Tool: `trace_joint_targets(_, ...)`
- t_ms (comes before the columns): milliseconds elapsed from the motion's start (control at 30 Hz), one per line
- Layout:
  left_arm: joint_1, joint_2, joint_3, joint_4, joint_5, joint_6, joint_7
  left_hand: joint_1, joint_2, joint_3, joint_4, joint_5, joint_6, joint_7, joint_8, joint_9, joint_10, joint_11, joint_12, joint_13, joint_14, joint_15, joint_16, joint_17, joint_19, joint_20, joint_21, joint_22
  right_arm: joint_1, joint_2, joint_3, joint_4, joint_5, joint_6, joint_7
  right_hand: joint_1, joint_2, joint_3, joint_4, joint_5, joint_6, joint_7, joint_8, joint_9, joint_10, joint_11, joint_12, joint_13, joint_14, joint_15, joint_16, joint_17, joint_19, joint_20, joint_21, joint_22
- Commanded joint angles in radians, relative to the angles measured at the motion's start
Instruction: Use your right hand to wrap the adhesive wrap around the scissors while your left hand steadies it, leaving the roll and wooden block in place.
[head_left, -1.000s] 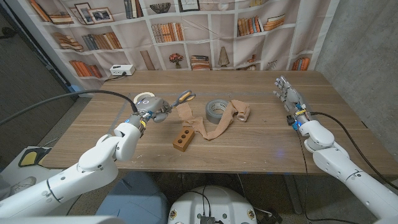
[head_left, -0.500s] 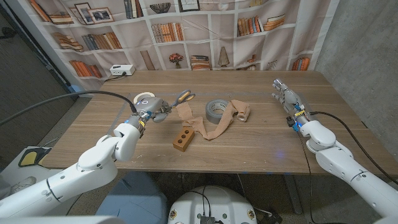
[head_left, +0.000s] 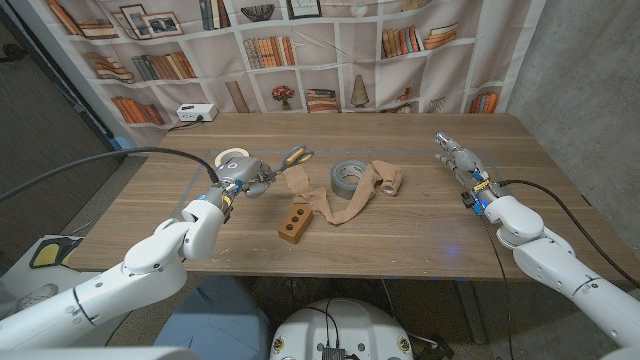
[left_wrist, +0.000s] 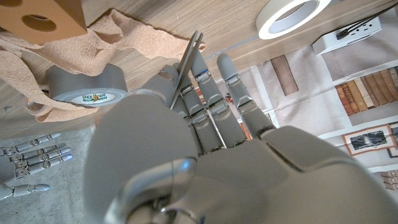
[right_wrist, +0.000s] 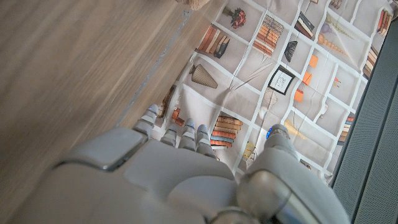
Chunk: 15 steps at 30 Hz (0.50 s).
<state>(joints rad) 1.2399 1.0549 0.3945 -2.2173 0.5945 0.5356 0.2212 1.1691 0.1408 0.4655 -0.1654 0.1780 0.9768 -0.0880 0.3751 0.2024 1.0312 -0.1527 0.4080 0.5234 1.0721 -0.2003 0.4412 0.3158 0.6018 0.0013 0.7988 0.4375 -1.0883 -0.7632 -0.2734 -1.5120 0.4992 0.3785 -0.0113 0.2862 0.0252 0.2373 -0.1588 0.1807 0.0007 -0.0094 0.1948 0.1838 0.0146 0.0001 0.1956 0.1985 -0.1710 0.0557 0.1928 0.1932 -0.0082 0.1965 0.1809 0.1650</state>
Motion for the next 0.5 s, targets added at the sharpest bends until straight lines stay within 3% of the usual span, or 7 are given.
trace_joint_targets(33, 0.006, 0.013, -0.006, 0.006, -0.015, -0.015, 0.013, 0.002, 0.008, -0.005, -0.001, 0.004, 0.008, -0.002, -0.003, 0.004, 0.025, -0.018, -0.005, 0.060, 0.044, -0.033, -0.004, 0.001, -0.006, -0.008, 0.020, 0.018, -0.022, -0.009, 0.005, -0.002, -0.073, 0.069, -0.030, -0.004, -0.044, -0.015, -0.004, -0.003, -0.016, -0.005, 0.001, 0.004, 0.009, 0.017, 0.007, 0.007, -0.012, -0.014, 0.023, 0.009, 0.012, 0.009, 0.008, 0.005)
trace_joint_targets(333, 0.010, 0.017, -0.005, 0.005, -0.022, -0.016, 0.012, 0.003, 0.005, -0.003, -0.004, 0.005, 0.012, 0.000, -0.005, 0.004, 0.030, -0.023, -0.014, 0.052, 0.052, -0.034, -0.010, 0.001, -0.007, -0.018, 0.052, 0.033, -0.045, -0.058, 0.005, -0.084, -0.176, -0.013, -0.101, 0.003, -0.052, -0.016, -0.004, 0.001, -0.027, -0.005, -0.002, 0.004, 0.016, 0.029, 0.010, 0.008, -0.007, -0.015, 0.025, 0.010, 0.023, 0.004, 0.012, 0.006)
trace_joint_targets(500, 0.013, 0.021, -0.008, 0.005, -0.030, -0.018, 0.012, 0.002, 0.005, -0.002, -0.003, 0.005, 0.014, 0.006, -0.008, 0.004, 0.034, -0.022, -0.018, 0.050, 0.062, -0.033, -0.012, 0.000, -0.002, -0.030, 0.071, 0.039, -0.045, -0.072, 0.002, -0.111, -0.189, -0.031, -0.095, 0.016, -0.048, -0.010, -0.006, 0.004, -0.038, -0.003, -0.004, 0.004, 0.012, 0.030, 0.009, 0.008, -0.011, -0.013, 0.024, 0.011, 0.017, 0.002, 0.009, 0.006)
